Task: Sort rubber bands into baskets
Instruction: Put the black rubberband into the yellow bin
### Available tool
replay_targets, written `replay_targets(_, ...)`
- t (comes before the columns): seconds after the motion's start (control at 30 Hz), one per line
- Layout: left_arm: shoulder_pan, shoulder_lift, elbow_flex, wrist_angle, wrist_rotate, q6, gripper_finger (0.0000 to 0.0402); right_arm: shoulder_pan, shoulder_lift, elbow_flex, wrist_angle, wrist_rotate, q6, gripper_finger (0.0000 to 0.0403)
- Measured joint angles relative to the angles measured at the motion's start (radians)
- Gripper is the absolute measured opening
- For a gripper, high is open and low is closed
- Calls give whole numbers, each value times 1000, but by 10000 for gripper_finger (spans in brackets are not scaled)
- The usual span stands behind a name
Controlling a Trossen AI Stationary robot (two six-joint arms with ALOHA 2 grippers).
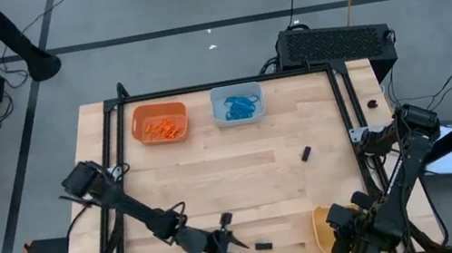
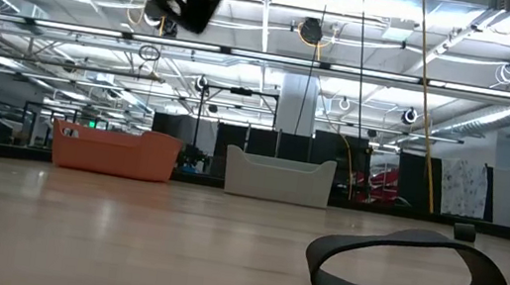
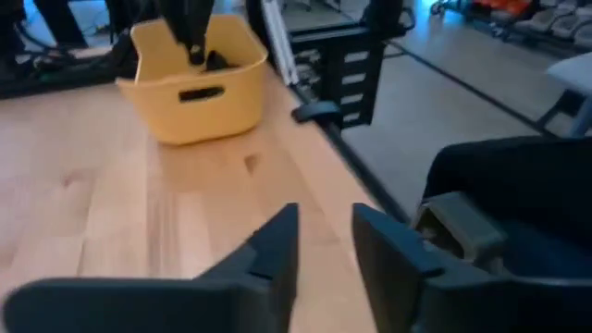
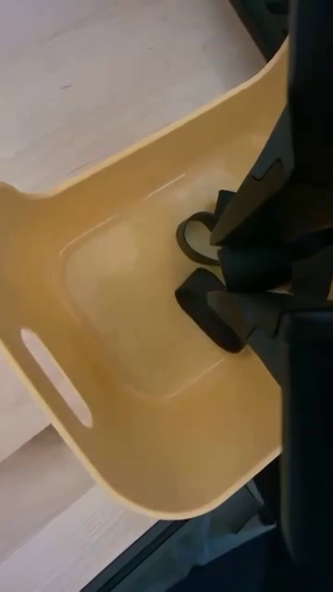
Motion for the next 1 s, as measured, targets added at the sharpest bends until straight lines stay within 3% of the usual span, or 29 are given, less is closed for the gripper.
replay_targets(0.17,27,127,63,7,-1,-7,167,0,0,0,-1,3,-4,99)
replay_targets(0.33,52,227,141,9,0,-7,195,0,0,0,-1,7,-4,115)
replay_targets(0.67,76,320,191,4,25,-16,208,-1,0,0,-1,1,18,148)
replay_targets(1.0,90,328,195,-76,31,-74,209,-3,0,0,-4,-46,-14,199)
